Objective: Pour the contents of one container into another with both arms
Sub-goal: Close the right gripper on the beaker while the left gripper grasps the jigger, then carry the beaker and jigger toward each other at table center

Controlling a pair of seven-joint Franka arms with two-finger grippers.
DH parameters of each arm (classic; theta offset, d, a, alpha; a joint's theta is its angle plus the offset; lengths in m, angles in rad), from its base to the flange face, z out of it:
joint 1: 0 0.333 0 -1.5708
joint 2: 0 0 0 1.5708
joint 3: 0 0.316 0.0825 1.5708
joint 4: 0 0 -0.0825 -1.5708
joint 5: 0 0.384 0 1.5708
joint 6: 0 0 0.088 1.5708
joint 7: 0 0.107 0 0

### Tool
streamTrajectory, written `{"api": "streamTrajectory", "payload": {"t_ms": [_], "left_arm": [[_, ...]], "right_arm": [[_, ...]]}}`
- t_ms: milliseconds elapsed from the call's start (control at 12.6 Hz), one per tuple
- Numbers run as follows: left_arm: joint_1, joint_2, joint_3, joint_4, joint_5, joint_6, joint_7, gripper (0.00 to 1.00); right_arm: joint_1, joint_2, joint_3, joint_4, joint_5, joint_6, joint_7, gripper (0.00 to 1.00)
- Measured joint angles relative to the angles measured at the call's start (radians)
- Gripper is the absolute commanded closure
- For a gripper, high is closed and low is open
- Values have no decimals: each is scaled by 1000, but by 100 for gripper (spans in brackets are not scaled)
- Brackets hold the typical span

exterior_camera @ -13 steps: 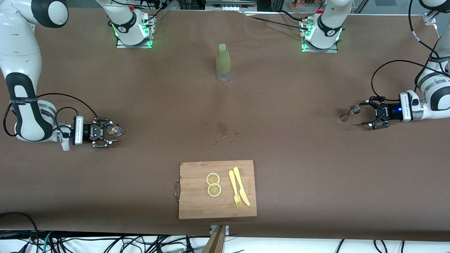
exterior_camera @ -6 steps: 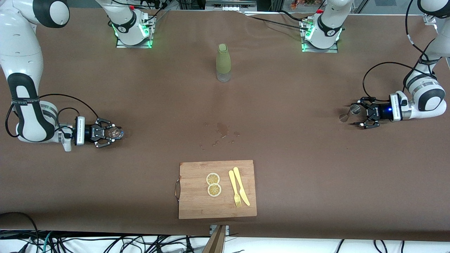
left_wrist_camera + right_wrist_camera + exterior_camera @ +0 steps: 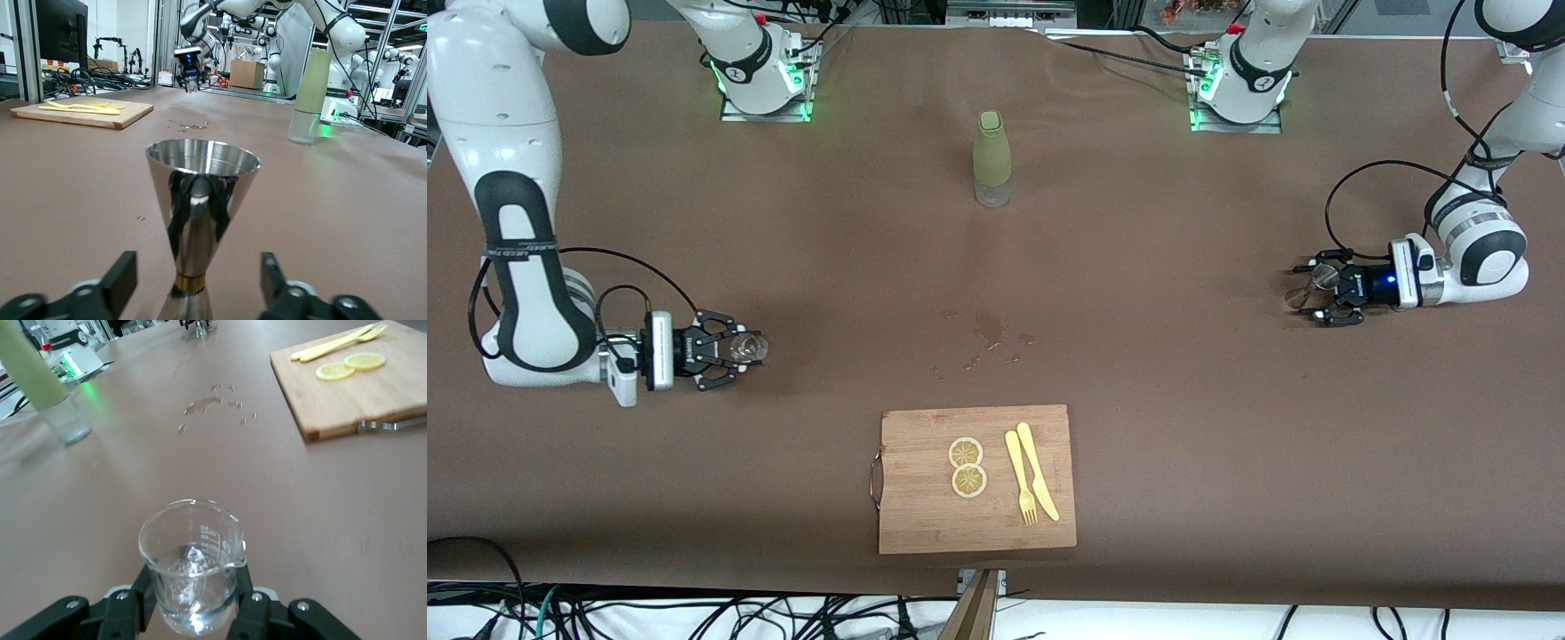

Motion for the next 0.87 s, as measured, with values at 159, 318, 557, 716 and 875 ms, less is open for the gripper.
{"api": "streamTrajectory", "payload": {"t_ms": [159,318,557,716,875], "left_arm": [[-3,0,0,-8,0,3,3,71],[-3,0,0,-13,0,4,5,100],[-3,0,-2,-15,-1,5,6,100],[-5,0,-3,-15,-1,5,6,100],[-13,0,-3,-15,-14,5,6,100]], "right_arm": [[69,-52,0,1,-24,39,137,73],[135,-98,1,3,-47,68,281,73],[257,-140,-13,27,-60,109,455,73],[326,-147,-23,61,-81,132,563,73],[368,-147,-26,97,-116,138,647,73]]}}
